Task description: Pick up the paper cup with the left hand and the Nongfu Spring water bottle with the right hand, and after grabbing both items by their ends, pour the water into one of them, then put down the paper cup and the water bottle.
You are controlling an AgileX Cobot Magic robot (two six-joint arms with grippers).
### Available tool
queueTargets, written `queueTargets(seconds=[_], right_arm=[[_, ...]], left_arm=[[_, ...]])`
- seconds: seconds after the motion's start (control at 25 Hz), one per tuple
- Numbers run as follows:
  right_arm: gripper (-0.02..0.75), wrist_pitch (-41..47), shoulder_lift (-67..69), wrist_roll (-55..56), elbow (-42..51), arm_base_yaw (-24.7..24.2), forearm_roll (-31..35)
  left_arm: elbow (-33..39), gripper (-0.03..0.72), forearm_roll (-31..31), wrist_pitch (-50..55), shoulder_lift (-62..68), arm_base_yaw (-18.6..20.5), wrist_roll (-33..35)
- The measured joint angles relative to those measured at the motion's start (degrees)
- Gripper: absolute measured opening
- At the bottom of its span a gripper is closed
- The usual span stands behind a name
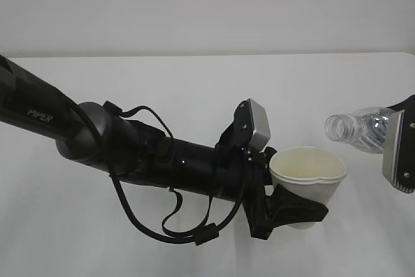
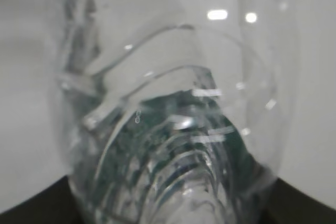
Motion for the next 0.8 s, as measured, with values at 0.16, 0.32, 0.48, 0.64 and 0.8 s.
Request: queueTargets(seconds=[0.16, 0.32, 0.48, 0.64, 0.8], right_arm=[[0.405, -0.46, 0.00, -0.94, 0.00, 0.00, 0.00], [0.405, -0.92, 0.00, -1.62, 0.00, 0.00, 0.00], [0.405, -1.06, 0.00, -2.49, 0.00, 0.00, 0.00], [0.405, -1.10, 0.00, -4.17, 0.00, 0.00, 0.00], [0.405, -1.67, 0.00, -4.75, 0.00, 0.00, 0.00]], left_arm=[[0.00, 0.429, 0.28, -0.70, 0.00, 0.00, 0.00], [0.00, 0.429, 1.50, -1.67, 0.00, 0.00, 0.00], [0.00, 0.429, 2.65, -1.90, 0.00, 0.00, 0.00], [0.00, 0.429, 2.85, -1.90, 0.00, 0.00, 0.00], [0.00, 0.429, 2.85, -1.90, 0.00, 0.00, 0.00]])
